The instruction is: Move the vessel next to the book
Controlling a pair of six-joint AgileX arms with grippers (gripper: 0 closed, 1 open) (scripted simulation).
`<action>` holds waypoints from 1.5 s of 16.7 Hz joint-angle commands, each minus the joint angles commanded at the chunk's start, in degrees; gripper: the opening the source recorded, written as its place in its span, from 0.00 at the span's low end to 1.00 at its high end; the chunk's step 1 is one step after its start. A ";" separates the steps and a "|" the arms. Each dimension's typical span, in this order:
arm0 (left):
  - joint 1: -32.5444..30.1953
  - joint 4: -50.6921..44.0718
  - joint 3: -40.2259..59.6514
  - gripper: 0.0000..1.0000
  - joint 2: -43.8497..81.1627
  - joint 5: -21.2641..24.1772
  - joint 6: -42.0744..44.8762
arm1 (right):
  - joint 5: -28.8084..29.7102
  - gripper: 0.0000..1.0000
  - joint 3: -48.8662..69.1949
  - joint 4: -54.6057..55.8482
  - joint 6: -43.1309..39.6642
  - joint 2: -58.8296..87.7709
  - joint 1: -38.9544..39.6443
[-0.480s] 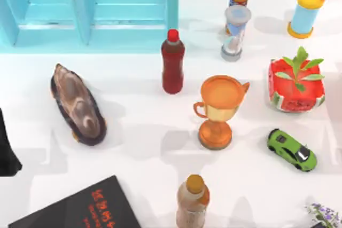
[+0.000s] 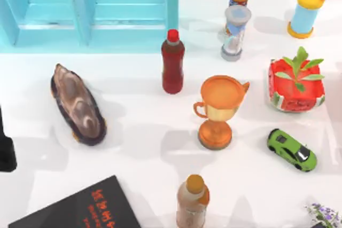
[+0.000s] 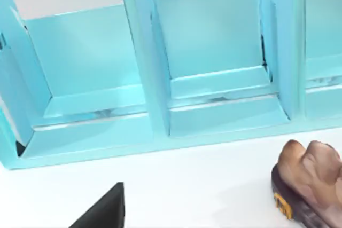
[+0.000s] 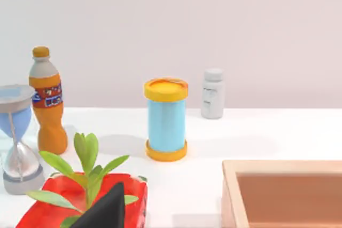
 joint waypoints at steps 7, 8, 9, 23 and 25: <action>1.79 -16.62 24.09 1.00 31.16 -1.11 28.21 | 0.00 1.00 0.00 0.00 0.00 0.00 0.00; 2.38 -19.42 28.07 1.00 36.07 -1.24 32.89 | 0.00 1.00 0.00 0.00 0.00 0.00 0.00; 3.06 -22.28 32.09 1.00 40.96 -1.34 37.65 | 0.00 1.00 0.00 0.00 0.00 0.00 0.00; 22.02 -58.91 79.58 1.00 93.93 -0.62 97.94 | 0.00 1.00 0.00 0.00 0.00 0.00 0.00; 25.09 -62.27 83.63 1.00 97.69 -0.30 103.42 | 0.00 1.00 0.00 0.00 0.00 0.00 0.00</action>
